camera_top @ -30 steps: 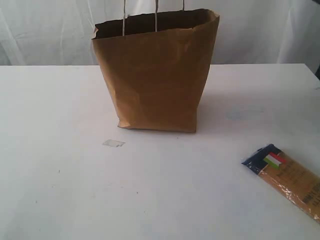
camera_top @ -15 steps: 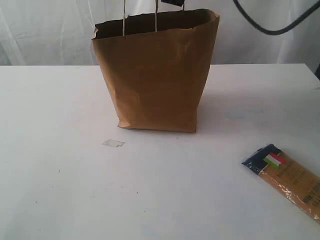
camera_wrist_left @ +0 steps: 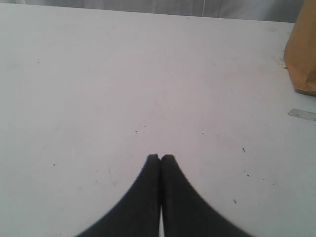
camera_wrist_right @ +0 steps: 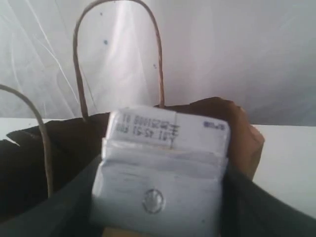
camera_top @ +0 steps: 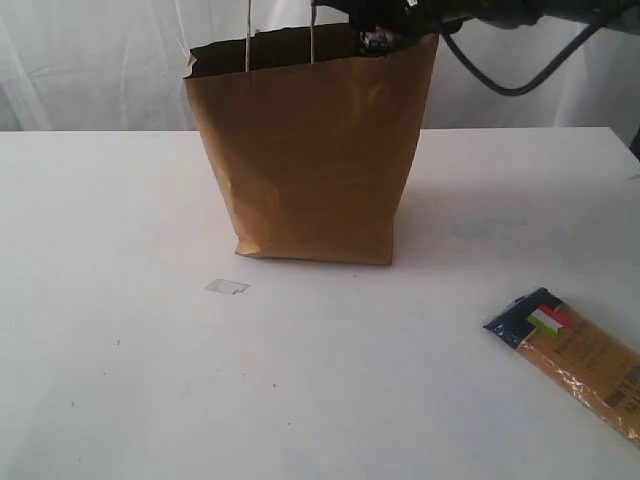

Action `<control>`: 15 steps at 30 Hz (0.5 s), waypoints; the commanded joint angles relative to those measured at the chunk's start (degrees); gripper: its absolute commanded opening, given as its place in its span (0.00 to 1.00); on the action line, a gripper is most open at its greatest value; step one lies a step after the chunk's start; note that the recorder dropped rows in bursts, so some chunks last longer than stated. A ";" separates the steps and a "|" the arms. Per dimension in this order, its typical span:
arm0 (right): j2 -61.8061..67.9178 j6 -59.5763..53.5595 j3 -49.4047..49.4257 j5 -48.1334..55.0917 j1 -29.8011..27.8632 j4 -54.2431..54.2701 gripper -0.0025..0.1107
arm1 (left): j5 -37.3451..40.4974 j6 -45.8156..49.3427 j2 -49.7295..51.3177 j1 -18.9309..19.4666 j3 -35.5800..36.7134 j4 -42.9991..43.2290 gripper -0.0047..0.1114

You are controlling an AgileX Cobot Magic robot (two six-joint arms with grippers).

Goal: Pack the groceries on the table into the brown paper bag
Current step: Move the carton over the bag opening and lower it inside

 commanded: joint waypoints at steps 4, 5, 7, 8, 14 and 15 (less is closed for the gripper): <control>-0.37 -0.20 -0.73 -0.16 -0.52 -1.46 0.39 | 0.13 -0.01 -0.27 -0.30 0.18 -0.65 0.04; -0.37 -0.20 -0.73 1.19 -0.52 -1.46 0.42 | 0.13 -0.01 -0.27 -0.30 0.18 -0.65 0.04; -0.37 -0.20 -0.73 4.54 -0.52 -1.46 0.48 | 0.13 -0.01 -0.27 -0.30 0.18 -0.65 0.04; -0.37 -0.20 -0.73 5.50 -0.52 -1.46 0.50 | 0.13 -0.01 -0.27 -0.30 0.18 -0.65 0.04; -0.37 -0.20 -0.73 5.13 -0.52 -1.20 0.61 | 0.13 -0.01 -0.27 -0.30 0.18 -0.65 0.04; -0.37 -0.20 -0.73 4.92 -0.52 -1.20 0.61 | 0.13 -0.01 -0.27 -0.30 0.18 -0.65 0.04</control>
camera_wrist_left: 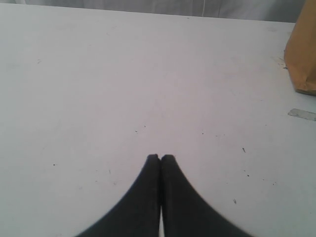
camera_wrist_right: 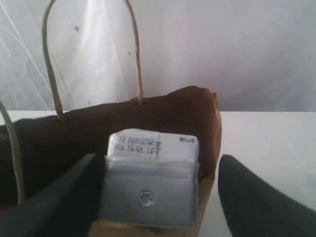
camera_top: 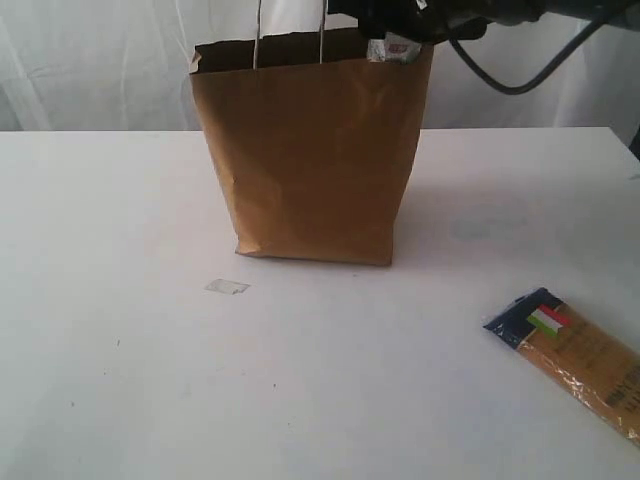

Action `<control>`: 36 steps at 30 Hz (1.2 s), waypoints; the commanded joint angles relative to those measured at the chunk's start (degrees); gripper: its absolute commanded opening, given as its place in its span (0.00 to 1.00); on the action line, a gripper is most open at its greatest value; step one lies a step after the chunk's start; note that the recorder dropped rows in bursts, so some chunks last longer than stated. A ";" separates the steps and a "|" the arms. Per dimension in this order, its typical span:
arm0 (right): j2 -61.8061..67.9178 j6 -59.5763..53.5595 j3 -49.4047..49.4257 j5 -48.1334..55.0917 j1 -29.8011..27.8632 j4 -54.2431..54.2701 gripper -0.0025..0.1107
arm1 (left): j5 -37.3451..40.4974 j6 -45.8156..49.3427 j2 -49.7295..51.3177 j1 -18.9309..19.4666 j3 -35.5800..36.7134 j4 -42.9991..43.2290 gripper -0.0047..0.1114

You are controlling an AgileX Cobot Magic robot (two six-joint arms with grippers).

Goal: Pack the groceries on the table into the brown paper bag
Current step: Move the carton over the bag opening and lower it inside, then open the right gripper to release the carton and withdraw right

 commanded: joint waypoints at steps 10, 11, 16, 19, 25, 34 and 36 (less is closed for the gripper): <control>-0.50 -0.20 -0.47 -1.87 -0.52 -0.70 0.63 | 0.13 -0.01 -0.27 -0.30 0.18 -0.65 0.04; -0.48 -0.20 -0.47 -2.50 -0.52 -0.52 0.63 | 0.13 -0.01 -0.27 -0.30 0.18 -0.65 0.04; -0.49 -0.20 -0.47 -7.34 -0.52 -0.41 0.63 | 0.13 -0.01 -0.27 -0.30 0.18 -0.65 0.04; -0.27 -0.20 -0.47 -13.49 -0.52 -0.49 0.63 | 0.13 -0.01 -0.27 -0.30 0.18 -0.65 0.04; -0.27 -0.20 -0.47 -16.38 -0.52 -0.49 0.63 | 0.13 -0.01 -0.27 -0.30 0.18 -0.65 0.04; -0.27 -0.20 -0.47 -6.11 -0.52 -0.46 0.63 | 0.13 -0.01 -0.27 -0.30 0.18 -0.65 0.04; -0.27 -0.20 -0.47 -6.01 -0.52 -0.03 0.63 | 0.13 -0.01 -0.27 -0.30 0.18 -0.65 0.04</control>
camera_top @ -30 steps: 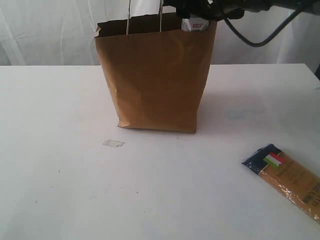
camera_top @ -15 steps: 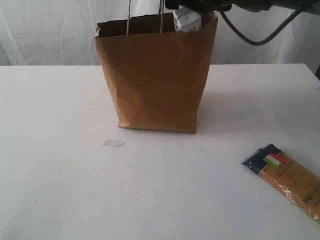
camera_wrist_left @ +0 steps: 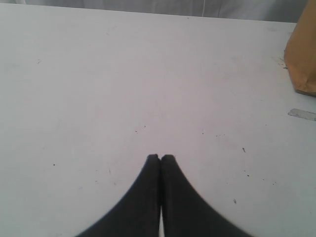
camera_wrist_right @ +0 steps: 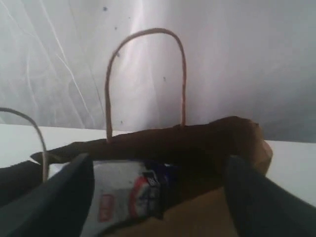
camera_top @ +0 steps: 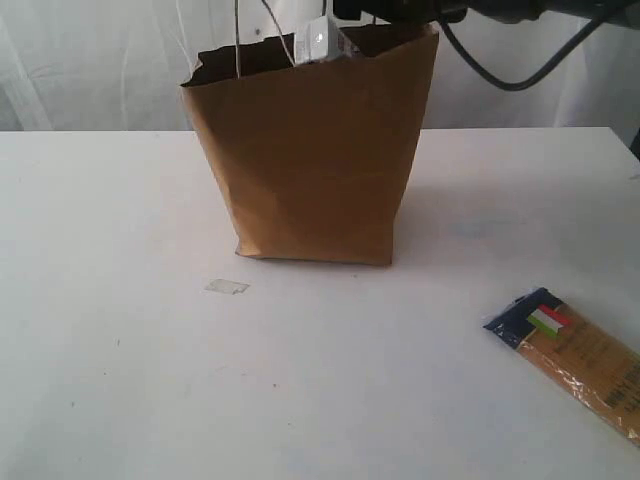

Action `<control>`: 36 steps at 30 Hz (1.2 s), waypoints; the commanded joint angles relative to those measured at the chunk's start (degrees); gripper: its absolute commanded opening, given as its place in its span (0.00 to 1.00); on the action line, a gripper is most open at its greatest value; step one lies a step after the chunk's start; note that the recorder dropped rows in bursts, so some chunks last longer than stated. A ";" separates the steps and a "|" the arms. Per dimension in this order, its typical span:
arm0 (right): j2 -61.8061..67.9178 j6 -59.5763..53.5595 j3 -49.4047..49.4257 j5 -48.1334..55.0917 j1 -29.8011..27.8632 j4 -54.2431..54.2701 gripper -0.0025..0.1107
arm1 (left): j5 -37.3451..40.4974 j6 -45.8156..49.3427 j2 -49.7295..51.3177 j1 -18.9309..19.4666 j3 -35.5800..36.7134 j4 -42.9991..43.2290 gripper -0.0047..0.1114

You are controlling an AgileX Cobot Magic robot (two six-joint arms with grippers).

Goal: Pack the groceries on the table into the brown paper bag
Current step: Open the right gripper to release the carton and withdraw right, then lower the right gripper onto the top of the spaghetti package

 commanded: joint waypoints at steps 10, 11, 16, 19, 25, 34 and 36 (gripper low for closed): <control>-0.27 -0.20 -0.23 3.40 -0.52 0.48 0.63 | 0.13 -0.01 -0.27 -0.30 0.18 -0.65 0.04; -0.37 -0.20 -0.23 3.50 -0.52 0.48 0.63 | 0.13 -0.01 -0.27 -0.30 0.18 -0.65 0.04; -0.73 0.38 -0.23 7.63 -0.52 0.48 0.63 | 0.13 -0.01 -0.27 -0.30 0.18 -0.65 0.04; -2.28 -0.70 -0.23 10.13 -0.52 0.85 0.63 | 0.13 -0.01 -0.27 -0.30 0.18 -0.65 0.04; -8.83 -26.14 -0.23 22.90 -0.41 10.39 0.63 | 0.13 -0.01 -0.27 -0.30 0.18 -0.65 0.04; -12.82 -44.31 4.72 44.43 -1.36 11.10 0.63 | 0.24 -0.01 -0.27 -0.30 0.18 -0.65 0.04; -12.82 -44.31 7.18 44.43 -1.36 10.70 0.63 | 0.24 -0.01 -0.27 -0.30 0.18 -0.65 0.04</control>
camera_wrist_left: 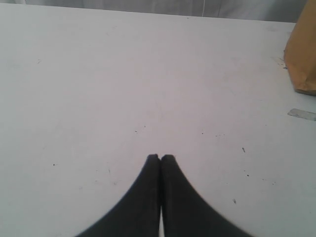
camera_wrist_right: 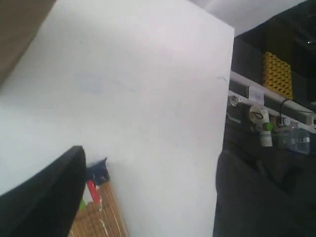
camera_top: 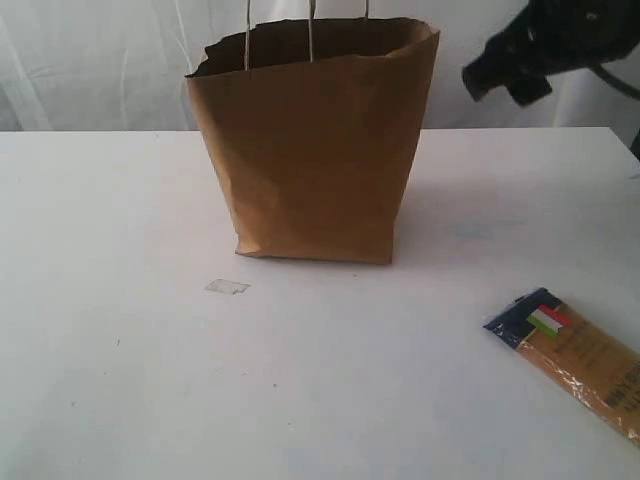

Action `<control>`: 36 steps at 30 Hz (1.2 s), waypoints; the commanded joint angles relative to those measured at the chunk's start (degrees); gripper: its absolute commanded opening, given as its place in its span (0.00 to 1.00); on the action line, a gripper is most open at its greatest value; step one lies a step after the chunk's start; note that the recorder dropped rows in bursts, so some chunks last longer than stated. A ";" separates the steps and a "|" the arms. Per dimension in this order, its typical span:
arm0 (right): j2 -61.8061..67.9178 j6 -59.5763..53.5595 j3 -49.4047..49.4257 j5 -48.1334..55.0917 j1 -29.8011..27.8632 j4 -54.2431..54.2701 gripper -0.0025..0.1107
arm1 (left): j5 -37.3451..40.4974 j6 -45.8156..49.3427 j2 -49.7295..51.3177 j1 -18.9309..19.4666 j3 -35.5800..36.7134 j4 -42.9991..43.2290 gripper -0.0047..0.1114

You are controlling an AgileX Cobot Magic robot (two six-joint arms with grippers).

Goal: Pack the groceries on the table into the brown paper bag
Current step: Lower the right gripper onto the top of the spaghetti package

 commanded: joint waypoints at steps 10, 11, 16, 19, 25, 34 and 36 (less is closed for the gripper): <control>-0.81 -3.08 24.24 1.02 -1.65 -6.43 0.63 | 0.24 -0.01 -0.27 -0.30 0.18 -0.65 0.04; -0.61 -3.08 26.70 0.72 -3.02 -7.35 0.62 | 0.24 -0.01 -0.27 -0.30 0.18 -0.65 0.04; 3.29 -8.12 27.42 -7.94 -16.48 9.25 0.62 | 0.24 -0.01 -0.27 -0.30 0.18 -0.65 0.04; 5.62 -23.86 24.73 -8.65 -24.86 31.22 0.62 | 0.24 -0.01 -0.27 -0.30 0.18 -0.65 0.04; 6.67 -27.55 25.65 -12.25 -30.52 30.97 0.62 | 0.24 -0.01 -0.27 -0.30 0.18 -0.65 0.04; 8.35 -30.97 31.69 -29.77 -28.06 32.62 0.69 | 0.24 -0.01 -0.27 -0.30 0.18 -0.65 0.04; 8.35 -31.08 31.69 -35.50 -28.06 32.62 0.68 | 0.24 -0.01 -0.27 -0.30 0.18 -0.65 0.04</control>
